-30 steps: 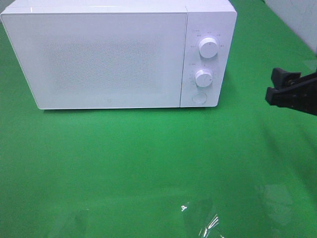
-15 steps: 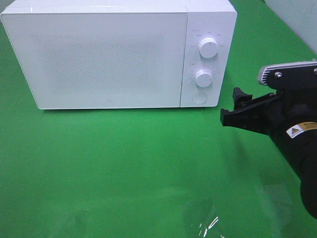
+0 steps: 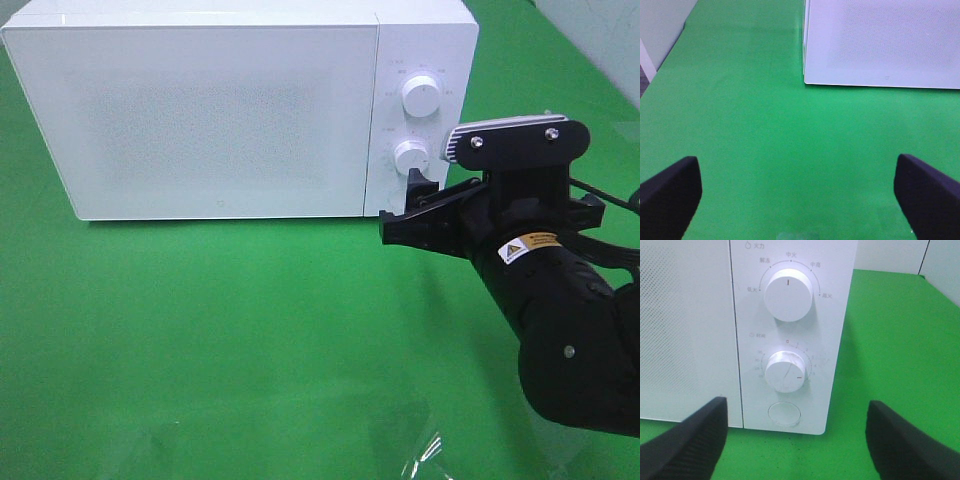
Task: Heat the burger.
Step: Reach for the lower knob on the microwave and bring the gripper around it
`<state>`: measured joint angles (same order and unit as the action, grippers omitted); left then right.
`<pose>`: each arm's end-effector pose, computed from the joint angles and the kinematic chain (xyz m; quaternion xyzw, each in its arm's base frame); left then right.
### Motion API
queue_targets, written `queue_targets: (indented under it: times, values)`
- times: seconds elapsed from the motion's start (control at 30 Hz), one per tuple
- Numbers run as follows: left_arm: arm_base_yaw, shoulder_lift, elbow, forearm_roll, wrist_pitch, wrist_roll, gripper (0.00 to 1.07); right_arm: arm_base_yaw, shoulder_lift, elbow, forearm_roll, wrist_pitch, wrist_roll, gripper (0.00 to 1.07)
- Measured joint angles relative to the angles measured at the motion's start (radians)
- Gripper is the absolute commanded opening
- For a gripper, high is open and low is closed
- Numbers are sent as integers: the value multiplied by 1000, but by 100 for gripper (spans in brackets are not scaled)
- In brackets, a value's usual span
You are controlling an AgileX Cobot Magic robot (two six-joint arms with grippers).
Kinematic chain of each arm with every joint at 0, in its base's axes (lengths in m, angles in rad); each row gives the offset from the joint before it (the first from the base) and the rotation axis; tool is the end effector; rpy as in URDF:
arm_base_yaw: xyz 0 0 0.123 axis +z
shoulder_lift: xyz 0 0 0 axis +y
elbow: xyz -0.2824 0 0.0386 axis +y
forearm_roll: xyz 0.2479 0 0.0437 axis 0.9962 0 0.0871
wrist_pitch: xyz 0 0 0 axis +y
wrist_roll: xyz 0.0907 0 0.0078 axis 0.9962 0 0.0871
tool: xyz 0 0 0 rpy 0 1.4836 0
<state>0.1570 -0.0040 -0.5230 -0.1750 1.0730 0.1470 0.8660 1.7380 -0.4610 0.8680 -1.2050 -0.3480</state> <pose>-0.0071 -0.0152 0.2835 0.0009 0.8461 -0.0066 0.5329 0.2190 0.1574 0.1605 -0.0467 0.7427 0.0028 0.6680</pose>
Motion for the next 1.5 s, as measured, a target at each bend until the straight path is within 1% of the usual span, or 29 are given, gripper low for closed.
queue_targets:
  times: [0.23,0.3,0.4,0.47,0.63,0.7,0.8,0.87,0.9,1.0,1.27,1.33,1.5]
  values:
    - [0,0,0,0,0,0,97,-1,1,-19,2,0,-2,74]
    - [0,0,0,0,0,0,97,-19,28,-46,2,0,-2,74]
    - [0,0,0,0,0,0,97,-30,43,-58,1,0,-2,74]
    - [0,0,0,0,0,0,97,-63,94,-98,1,0,-2,74]
    - [0,0,0,0,0,0,97,-69,122,-126,0,0,-2,74]
    - [0,0,0,0,0,0,97,-70,168,-158,-2,-2,-2,74]
    - [0,0,0,0,0,0,97,-75,192,-176,-11,-2,-2,74]
    - [0,0,0,0,0,0,97,-95,223,-208,-32,-2,-1,74]
    - [0,0,0,0,0,0,97,-95,223,-208,-32,-2,-1,74]
    - [0,0,0,0,0,0,97,-127,255,-253,-51,-1,0,74]
    - [0,0,0,0,0,0,97,-148,302,-326,-74,1,1,74]
    - [0,0,0,0,0,0,97,-165,326,-357,-88,12,1,74]
    - [0,0,0,0,0,0,97,-177,344,-378,-95,29,1,74]
